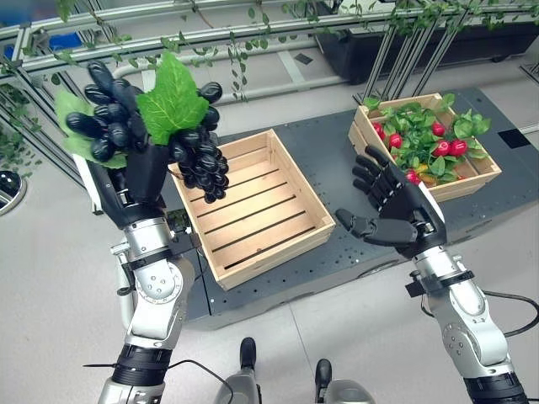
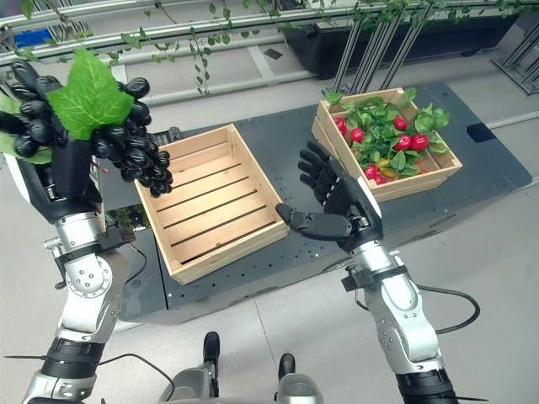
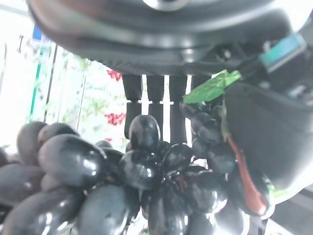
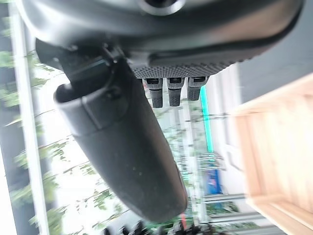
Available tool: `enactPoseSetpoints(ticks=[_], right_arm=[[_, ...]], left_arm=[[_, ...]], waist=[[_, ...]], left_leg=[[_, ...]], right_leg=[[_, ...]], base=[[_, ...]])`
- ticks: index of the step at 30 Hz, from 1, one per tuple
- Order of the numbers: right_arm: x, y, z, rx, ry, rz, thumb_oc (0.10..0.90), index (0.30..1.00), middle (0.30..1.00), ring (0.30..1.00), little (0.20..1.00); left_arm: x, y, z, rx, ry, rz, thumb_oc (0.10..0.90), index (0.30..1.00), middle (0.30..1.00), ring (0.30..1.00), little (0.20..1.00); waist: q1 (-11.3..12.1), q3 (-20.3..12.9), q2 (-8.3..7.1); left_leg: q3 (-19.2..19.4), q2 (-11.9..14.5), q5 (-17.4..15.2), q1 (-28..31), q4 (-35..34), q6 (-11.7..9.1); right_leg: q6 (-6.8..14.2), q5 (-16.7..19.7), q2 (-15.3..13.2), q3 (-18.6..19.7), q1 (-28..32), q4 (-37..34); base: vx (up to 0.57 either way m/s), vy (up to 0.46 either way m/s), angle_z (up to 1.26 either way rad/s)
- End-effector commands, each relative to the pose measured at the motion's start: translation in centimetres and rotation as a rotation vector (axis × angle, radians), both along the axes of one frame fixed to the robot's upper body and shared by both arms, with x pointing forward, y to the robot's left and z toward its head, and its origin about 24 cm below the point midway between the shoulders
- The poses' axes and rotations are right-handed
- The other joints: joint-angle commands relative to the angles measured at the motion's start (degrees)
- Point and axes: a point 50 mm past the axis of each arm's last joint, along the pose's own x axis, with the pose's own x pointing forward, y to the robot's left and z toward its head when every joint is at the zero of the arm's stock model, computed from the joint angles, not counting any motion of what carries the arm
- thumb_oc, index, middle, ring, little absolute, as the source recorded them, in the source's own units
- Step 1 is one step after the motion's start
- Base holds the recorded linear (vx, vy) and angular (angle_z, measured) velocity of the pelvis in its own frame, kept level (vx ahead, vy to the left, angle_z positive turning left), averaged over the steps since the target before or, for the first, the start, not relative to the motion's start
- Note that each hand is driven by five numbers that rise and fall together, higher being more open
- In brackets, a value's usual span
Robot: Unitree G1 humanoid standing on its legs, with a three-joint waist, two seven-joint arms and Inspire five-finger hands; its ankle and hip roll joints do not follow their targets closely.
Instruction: Pick up the fruits from the basket on one side to the basket on the other side
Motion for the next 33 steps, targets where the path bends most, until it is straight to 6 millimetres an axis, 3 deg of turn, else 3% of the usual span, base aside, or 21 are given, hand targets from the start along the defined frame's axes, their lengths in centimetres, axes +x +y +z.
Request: enactPoseSetpoints(ticks=[1, 7, 14, 25, 33], right_arm=[[-0.5, 0.8, 5.4, 0.084, -0.294, 0.102, 0.800, 0.900, 0.900, 0.900, 0.900], [0.5, 3.6, 5.1, 0.145, -0.223, 0.174, 0.800, 0.900, 0.900, 0.900, 0.900], [1.1, 5.4, 2.5, 0.172, -0.055, 0.224, 0.800, 0.900, 0.900, 0.900, 0.900], [1.0, 8.4, -0.2, 0.220, 0.125, 0.373, 0.800, 0.900, 0.900, 0.900, 0.900], [0.8, 9.2, -0.5, 0.265, 0.147, 0.395, 0.800, 0.900, 0.900, 0.900, 0.900]], left_arm=[[0.3, -1.6, 2.6, 0.012, -0.132, -0.126, 0.400, 0.300, 0.300, 0.300, 0.300], [0.9, -2.9, 2.5, 0.115, -0.083, -0.185, 0.400, 0.300, 0.300, 0.300, 0.300], [0.5, -3.7, 2.6, 0.255, -0.078, -0.250, 0.400, 0.300, 0.300, 0.300, 0.300], [0.2, -4.6, 2.6, 0.274, -0.096, -0.317, 0.400, 0.300, 0.300, 0.300, 0.300], [0.2, -5.4, 2.5, 0.286, -0.073, -0.399, 0.400, 0.300, 0.300, 0.300, 0.300]], waist=[[1.34, -9.50, 0.86], [2.31, -10.80, 1.20], [3.10, -11.81, 1.74], [3.65, -12.45, 1.81], [3.65, -12.83, 1.80]], left_leg=[[1.19, 1.89, -9.64, 6.44, 0.08, -2.35], [1.13, 2.20, -10.15, 7.16, 0.08, -2.53], [0.85, 2.44, -10.18, 7.43, 0.08, -2.77], [0.57, 2.42, -10.46, 7.66, 0.08, -3.05], [0.77, 2.63, -10.35, 7.68, 0.08, -3.02]], right_leg=[[0.33, 3.53, -2.07, -1.06, -2.17, 0.14], [0.45, 3.14, -2.37, -1.32, -1.54, 0.06], [0.55, 3.06, -2.78, -1.94, -1.24, 0.06], [0.68, 2.60, -2.97, -2.40, -0.97, 0.25], [0.63, 2.43, -2.80, -2.32, -1.26, 0.63]], base=[[0.03, -0.032, -0.01], [0.02, -0.010, 0.00], [0.03, -0.007, 0.01], [0.02, -0.004, 0.00], [0.00, 0.000, 0.00]])
